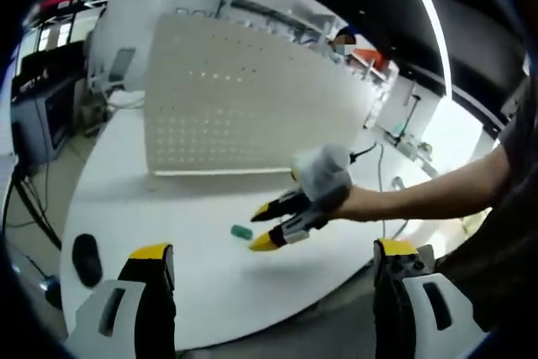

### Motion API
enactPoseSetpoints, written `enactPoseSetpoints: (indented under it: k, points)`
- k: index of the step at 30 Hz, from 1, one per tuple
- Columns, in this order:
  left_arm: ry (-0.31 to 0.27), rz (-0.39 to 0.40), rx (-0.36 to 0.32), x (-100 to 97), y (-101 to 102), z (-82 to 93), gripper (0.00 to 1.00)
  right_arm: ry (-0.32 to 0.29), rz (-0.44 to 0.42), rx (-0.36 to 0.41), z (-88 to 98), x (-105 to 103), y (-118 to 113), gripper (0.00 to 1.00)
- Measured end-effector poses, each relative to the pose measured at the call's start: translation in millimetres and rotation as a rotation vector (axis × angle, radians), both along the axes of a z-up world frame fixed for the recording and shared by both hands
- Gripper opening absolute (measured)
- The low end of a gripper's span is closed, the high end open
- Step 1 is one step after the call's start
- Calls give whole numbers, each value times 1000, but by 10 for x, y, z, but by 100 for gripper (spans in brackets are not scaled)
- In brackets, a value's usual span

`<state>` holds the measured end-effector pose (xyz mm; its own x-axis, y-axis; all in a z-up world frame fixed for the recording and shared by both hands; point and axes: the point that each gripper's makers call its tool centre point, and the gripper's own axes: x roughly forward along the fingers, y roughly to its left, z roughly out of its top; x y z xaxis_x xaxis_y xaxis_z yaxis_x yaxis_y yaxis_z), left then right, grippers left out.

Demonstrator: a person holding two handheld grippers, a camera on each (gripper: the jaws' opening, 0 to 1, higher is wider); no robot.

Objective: Insert the hook assembly into the mounting plate slot until the hook locks in place.

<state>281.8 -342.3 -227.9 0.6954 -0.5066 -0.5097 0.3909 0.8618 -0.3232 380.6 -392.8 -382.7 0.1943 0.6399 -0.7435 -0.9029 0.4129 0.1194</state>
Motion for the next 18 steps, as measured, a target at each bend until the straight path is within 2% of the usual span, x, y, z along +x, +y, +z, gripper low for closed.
enactPoseSetpoints:
  k: [4, 12, 14, 18]
  points:
    - [8, 7, -5, 0, -3, -27, 100, 30, -4, -20, -97, 37, 63, 37]
    - [20, 14, -7, 25, -20, -61, 100, -10, 5, -81, -179, 209, 140, 30]
    - [22, 15, -8, 33, -23, -69, 100, -5, -6, -117, -229, 269, 129, 27]
    - [25, 18, -14, 46, -34, -83, 100, 2, -15, -133, -243, 306, 134, 22]
